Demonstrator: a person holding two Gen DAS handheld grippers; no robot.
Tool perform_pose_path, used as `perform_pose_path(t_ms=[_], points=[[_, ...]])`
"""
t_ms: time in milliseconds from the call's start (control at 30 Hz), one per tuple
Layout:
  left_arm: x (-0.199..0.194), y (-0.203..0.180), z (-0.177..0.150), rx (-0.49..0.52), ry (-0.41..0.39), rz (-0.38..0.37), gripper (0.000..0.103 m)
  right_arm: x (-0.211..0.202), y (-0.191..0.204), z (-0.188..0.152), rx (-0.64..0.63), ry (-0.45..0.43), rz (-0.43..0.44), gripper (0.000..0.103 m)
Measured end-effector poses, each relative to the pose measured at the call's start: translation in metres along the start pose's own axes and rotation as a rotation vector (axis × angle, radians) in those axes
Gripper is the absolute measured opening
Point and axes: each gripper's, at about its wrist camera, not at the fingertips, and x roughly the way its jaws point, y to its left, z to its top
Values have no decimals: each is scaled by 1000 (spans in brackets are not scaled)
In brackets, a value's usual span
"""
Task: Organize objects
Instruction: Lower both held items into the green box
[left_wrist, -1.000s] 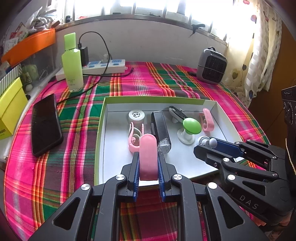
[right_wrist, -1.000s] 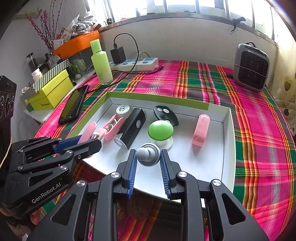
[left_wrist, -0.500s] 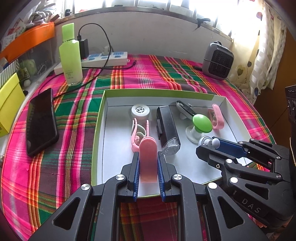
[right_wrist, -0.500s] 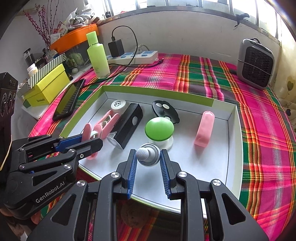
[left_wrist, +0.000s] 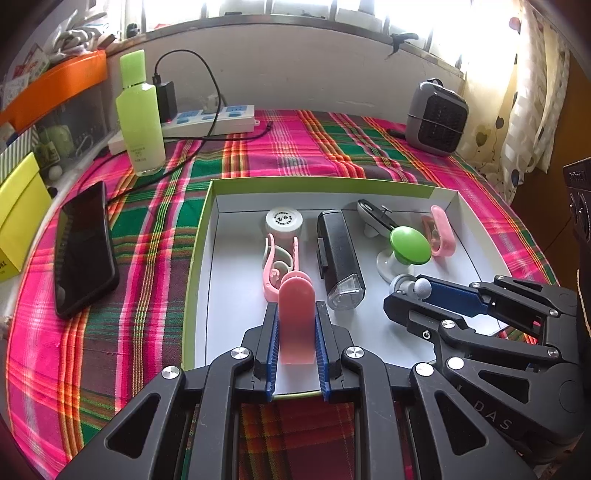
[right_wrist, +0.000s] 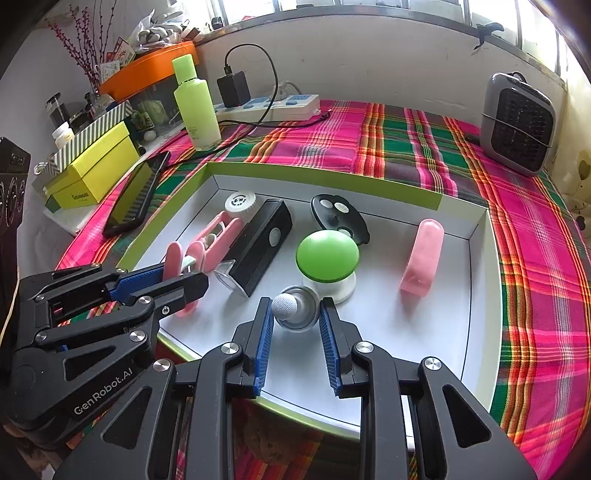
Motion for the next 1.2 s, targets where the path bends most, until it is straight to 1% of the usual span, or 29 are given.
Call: perform_pose_path(t_ms=[767,867,967,1200], points=[[3,-1,0,11,-5,20,17,4,3,2,-3,-16,-6,27],[3,0,0,11,-6,24,18,4,3,1,-4,-16,-6,27],[4,2,1,2,-3,28,24,4,3,1,-5,-16,-9,27],[4,3,1,-1,-1,30,24,4,4,1,-11,-17,-13,27]])
